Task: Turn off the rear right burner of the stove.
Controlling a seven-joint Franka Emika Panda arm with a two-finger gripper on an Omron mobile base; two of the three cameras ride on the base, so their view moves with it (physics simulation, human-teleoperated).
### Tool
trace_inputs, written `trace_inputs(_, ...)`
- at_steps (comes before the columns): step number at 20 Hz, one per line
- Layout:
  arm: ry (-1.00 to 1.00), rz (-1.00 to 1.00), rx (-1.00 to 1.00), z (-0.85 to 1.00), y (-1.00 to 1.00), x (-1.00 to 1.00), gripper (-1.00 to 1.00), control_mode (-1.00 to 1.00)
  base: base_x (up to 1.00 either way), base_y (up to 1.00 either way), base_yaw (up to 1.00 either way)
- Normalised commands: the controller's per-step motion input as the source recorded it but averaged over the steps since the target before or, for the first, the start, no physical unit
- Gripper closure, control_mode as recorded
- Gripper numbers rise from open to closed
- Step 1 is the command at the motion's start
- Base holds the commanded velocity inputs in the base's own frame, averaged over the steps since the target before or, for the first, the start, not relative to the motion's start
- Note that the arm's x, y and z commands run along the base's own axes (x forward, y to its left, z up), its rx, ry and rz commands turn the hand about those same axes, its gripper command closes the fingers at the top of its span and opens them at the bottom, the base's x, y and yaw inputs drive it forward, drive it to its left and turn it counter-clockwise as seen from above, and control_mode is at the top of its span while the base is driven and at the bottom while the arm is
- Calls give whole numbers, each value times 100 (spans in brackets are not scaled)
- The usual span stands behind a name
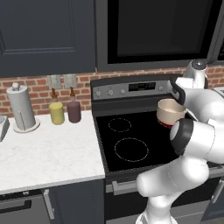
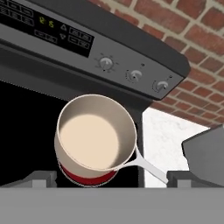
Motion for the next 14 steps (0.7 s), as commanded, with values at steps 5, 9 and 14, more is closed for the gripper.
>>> trace_inputs(5,0,0,0,-14,-4,11,-100,-100,0,0,0)
trace_inputs(9,0,0,0,-7,-10,7,-100,-100,0,0,0)
trace_inputs(14,0,0,-1,-1,-12,5,-100,-100,0,0,0)
